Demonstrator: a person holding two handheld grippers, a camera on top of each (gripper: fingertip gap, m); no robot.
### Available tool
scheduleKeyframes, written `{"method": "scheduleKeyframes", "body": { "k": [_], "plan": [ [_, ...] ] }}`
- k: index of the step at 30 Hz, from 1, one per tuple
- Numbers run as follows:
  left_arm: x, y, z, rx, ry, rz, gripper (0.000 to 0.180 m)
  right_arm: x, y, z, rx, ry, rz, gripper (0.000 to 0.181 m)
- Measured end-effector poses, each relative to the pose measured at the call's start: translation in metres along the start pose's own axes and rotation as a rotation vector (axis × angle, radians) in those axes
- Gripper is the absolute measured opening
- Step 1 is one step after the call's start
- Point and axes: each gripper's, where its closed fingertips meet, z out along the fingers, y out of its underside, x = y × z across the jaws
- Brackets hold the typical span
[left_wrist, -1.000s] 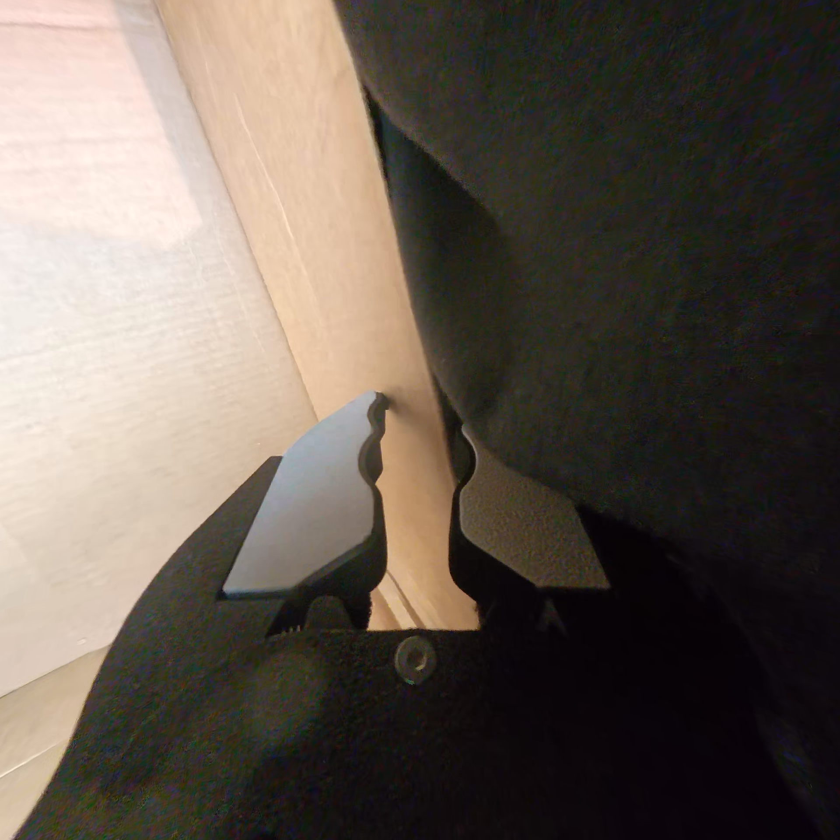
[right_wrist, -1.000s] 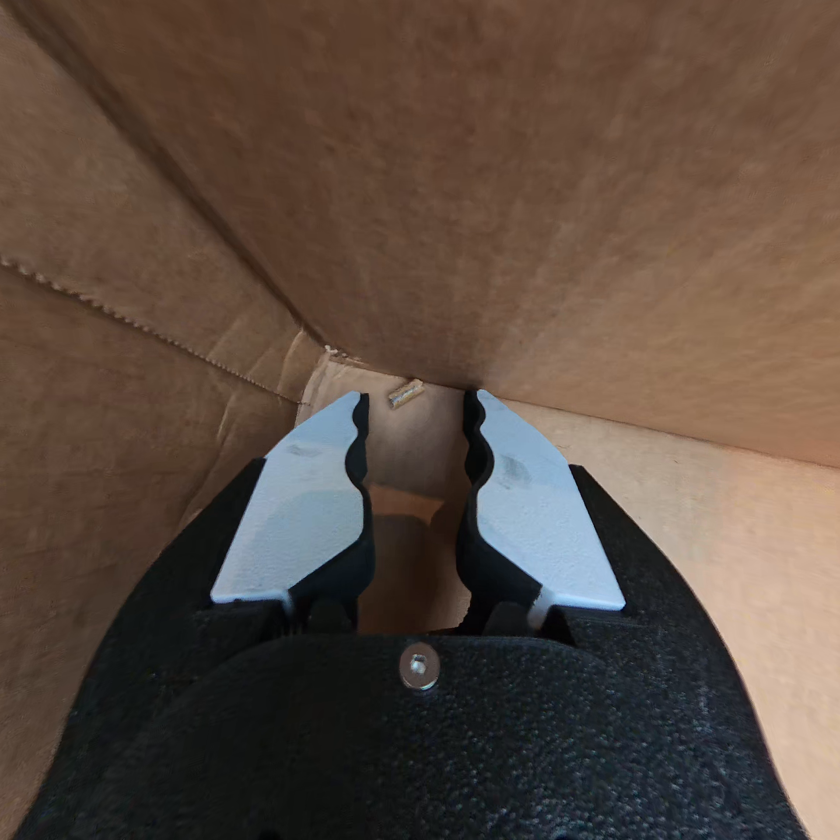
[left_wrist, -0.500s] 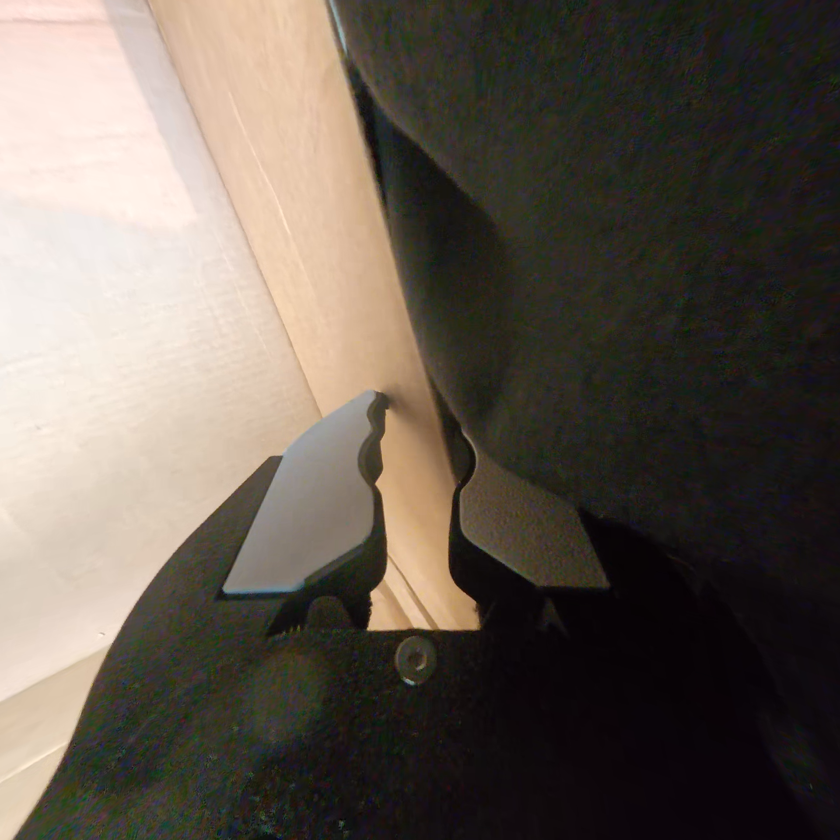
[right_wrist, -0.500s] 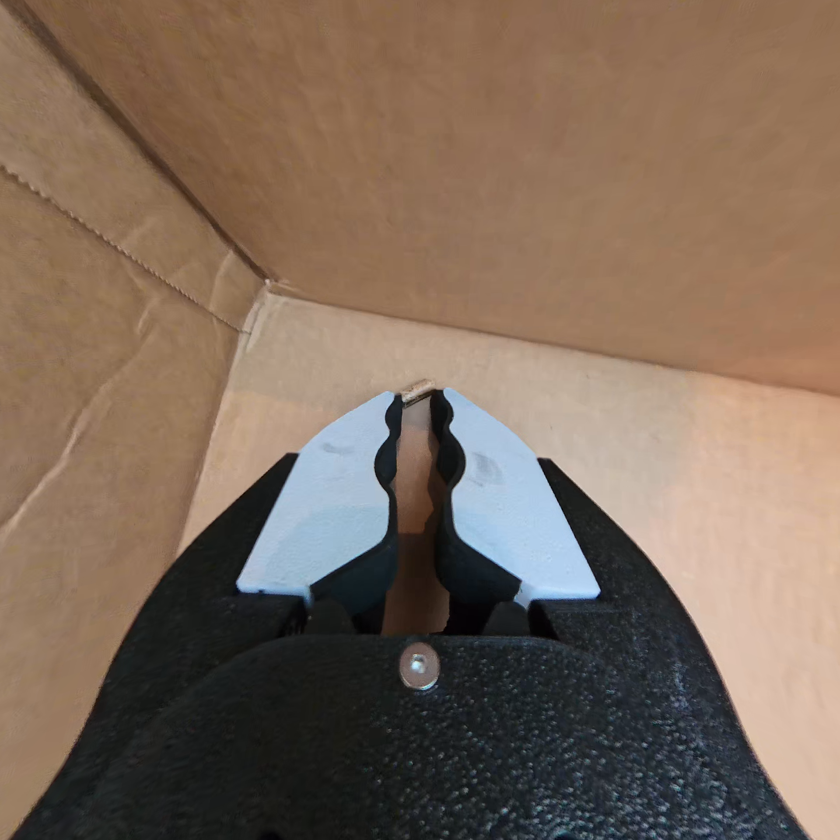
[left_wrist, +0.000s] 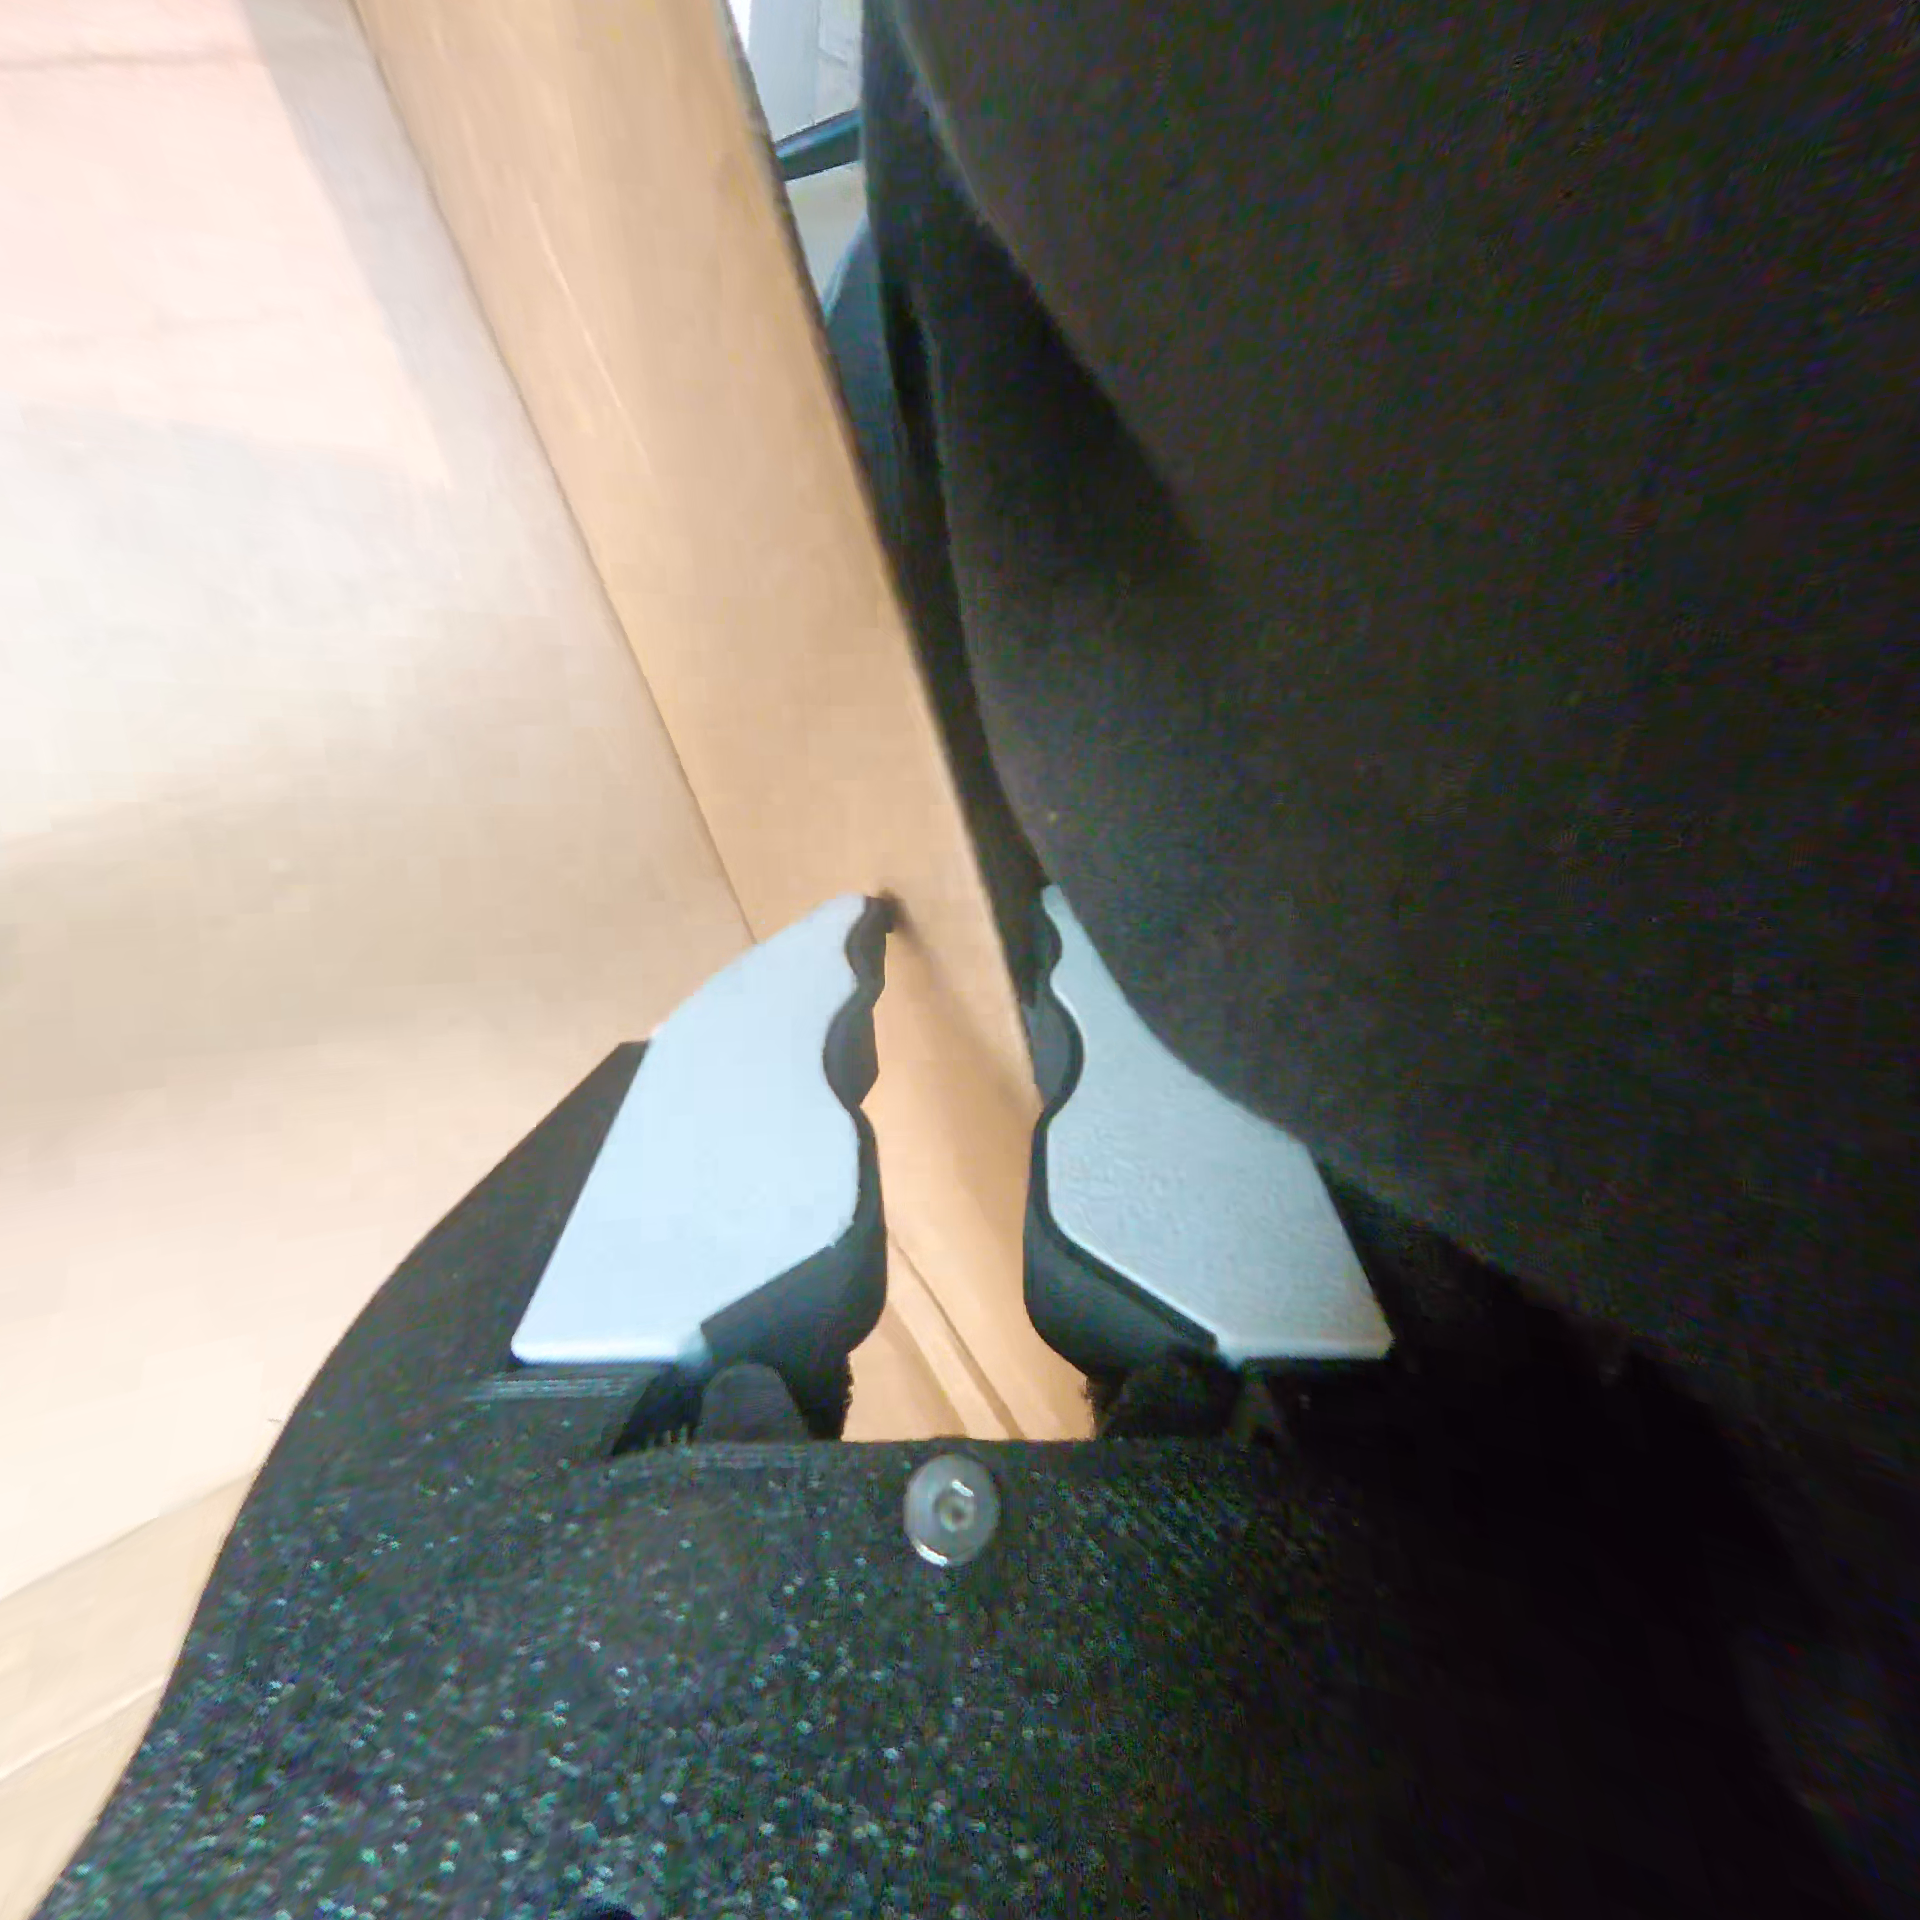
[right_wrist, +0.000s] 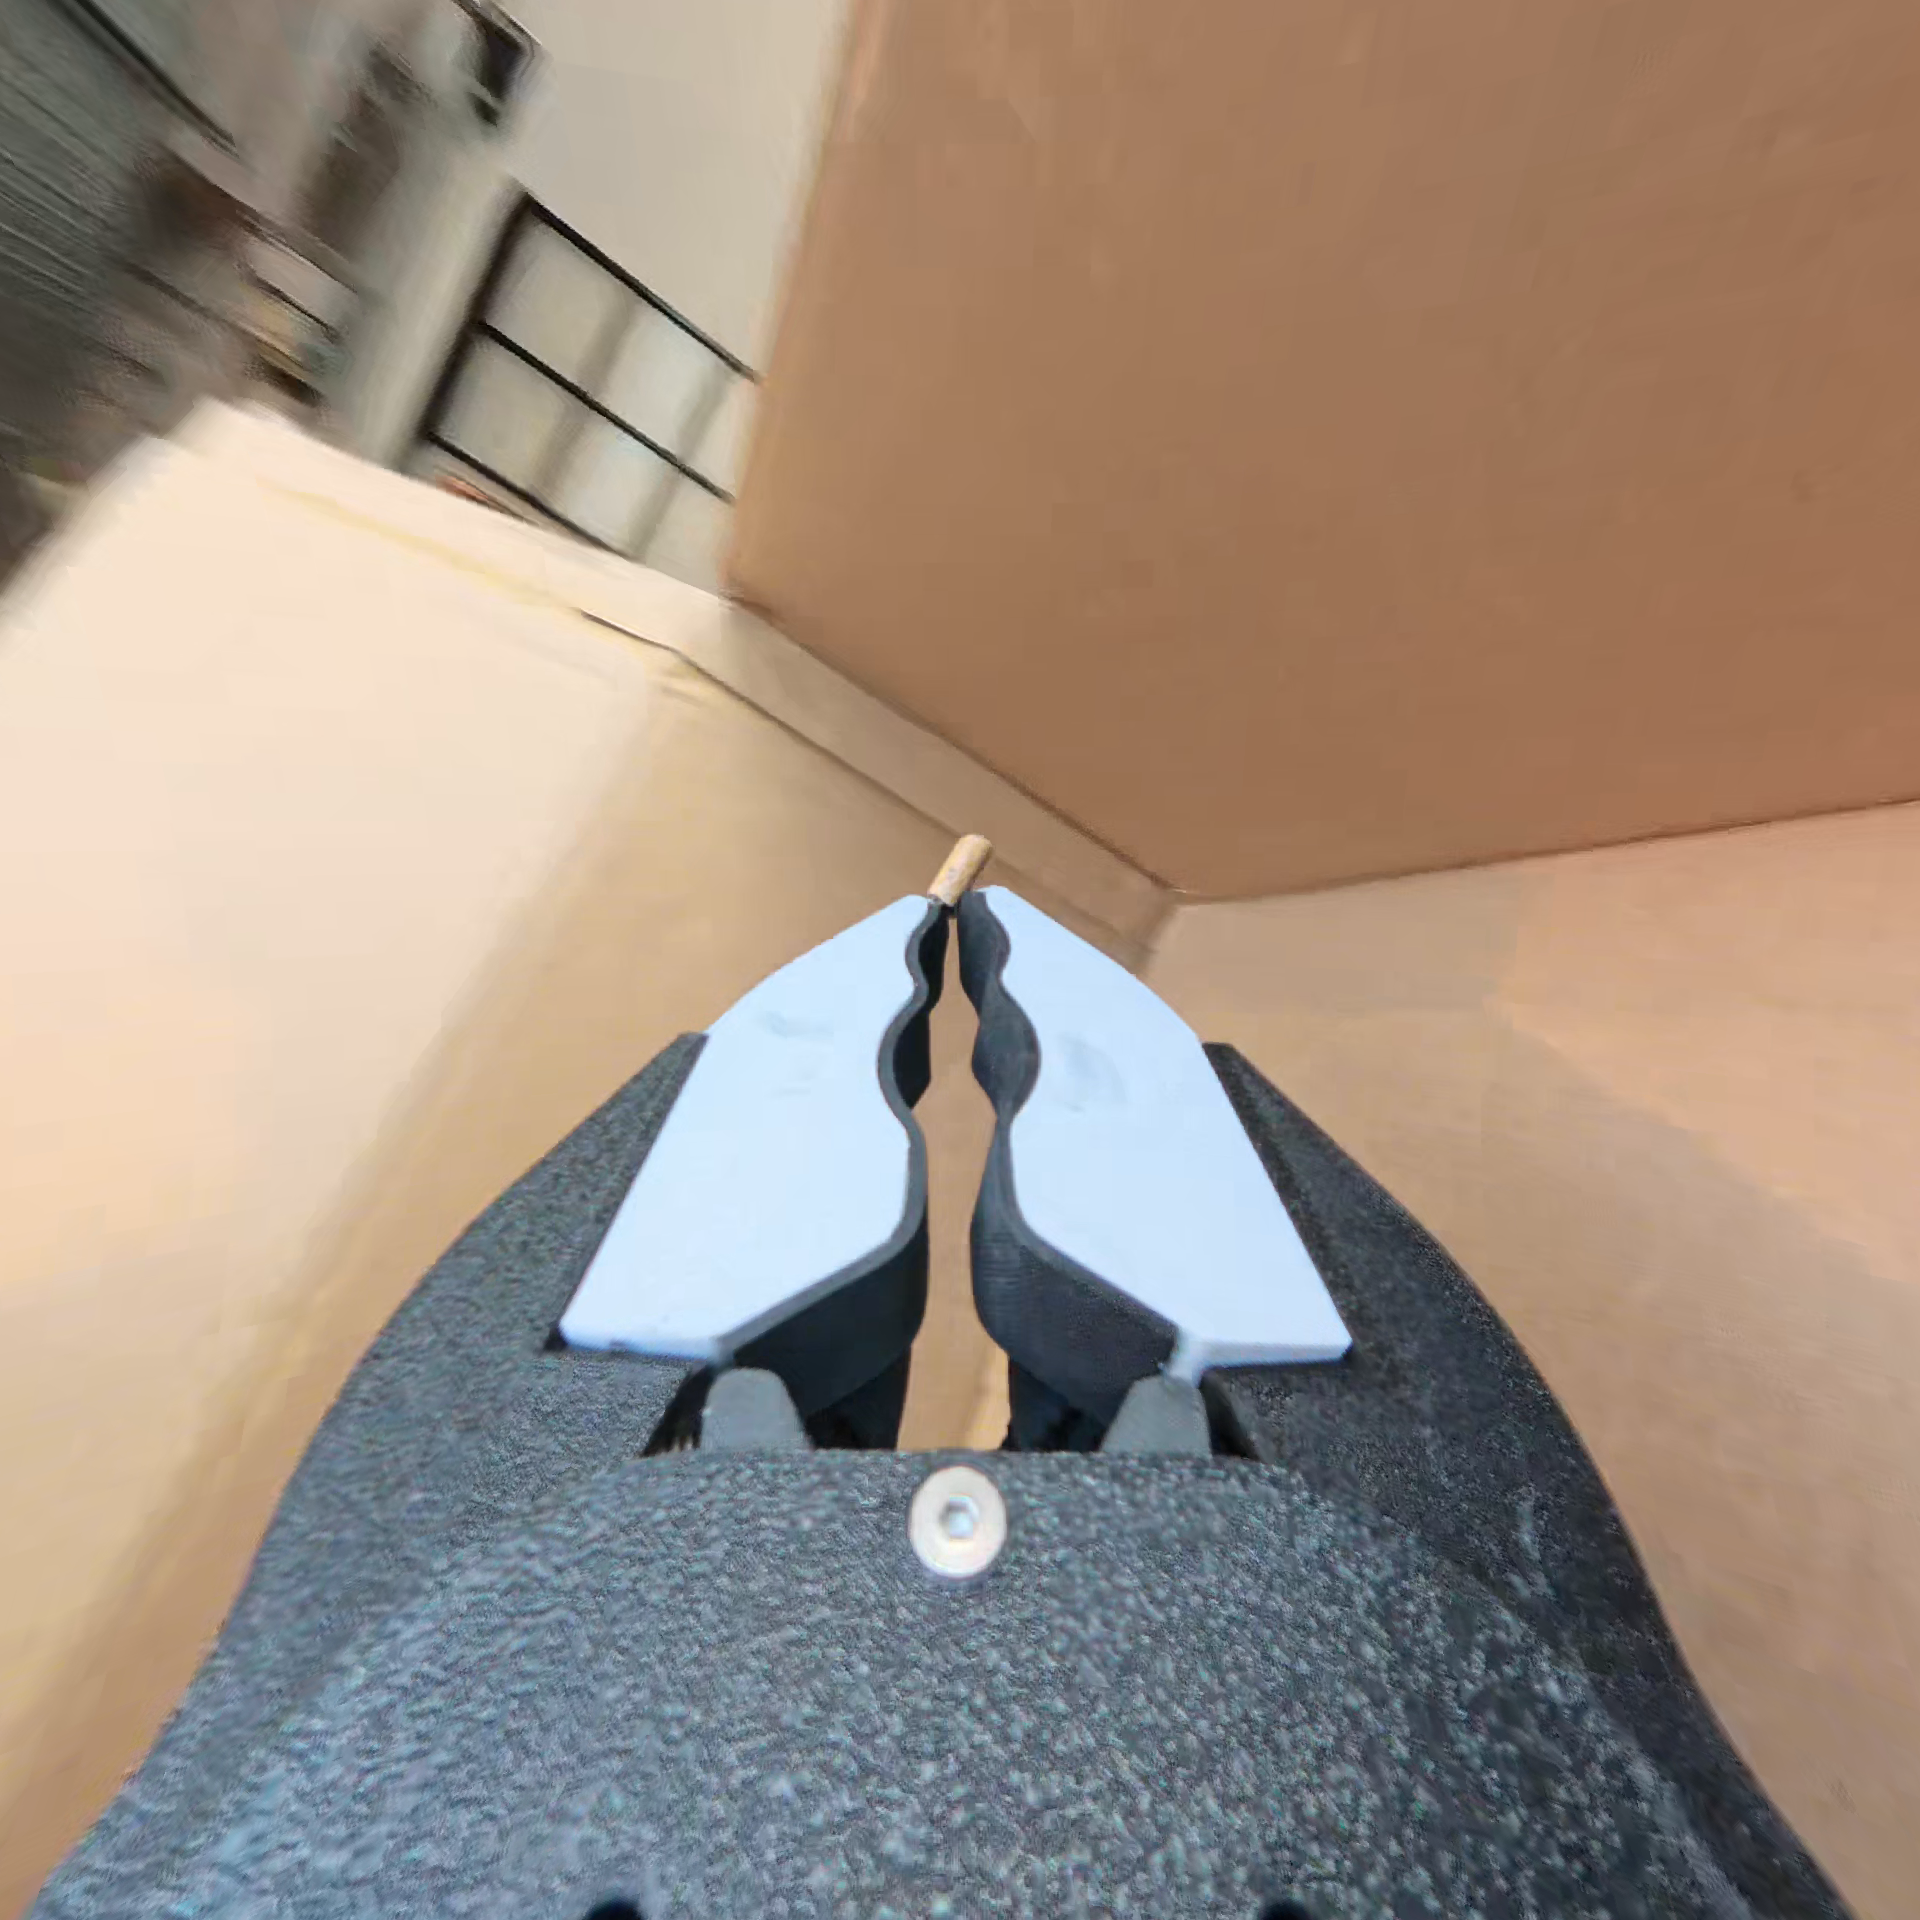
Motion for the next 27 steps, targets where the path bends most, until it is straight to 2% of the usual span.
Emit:
{"method": "scheduleKeyframes", "body": {
  "k": [3, 9, 13, 20, 27],
  "plan": [
    [-0.004, -0.001, -0.002, -0.007, -0.017, 0.010, 0.024, -0.026, -0.023, -0.037, 0.015, -0.130, 0.034, 0.003],
    [-0.012, -0.001, -0.004, -0.036, -0.067, 0.036, 0.023, -0.093, -0.047, -0.099, -0.003, -0.160, -0.069, 0.003],
    [-0.015, 0.000, -0.005, -0.067, -0.109, 0.058, 0.021, -0.163, -0.052, -0.150, -0.006, -0.108, -0.196, 0.003],
    [-0.015, 0.000, -0.004, -0.107, -0.161, 0.103, 0.023, -0.310, -0.050, -0.303, 0.095, -0.017, -0.318, 0.003],
    [-0.014, 0.001, -0.004, -0.102, -0.192, 0.103, 0.023, -0.354, -0.004, -0.500, 0.283, 0.258, -0.280, 0.003]
  ]
}}
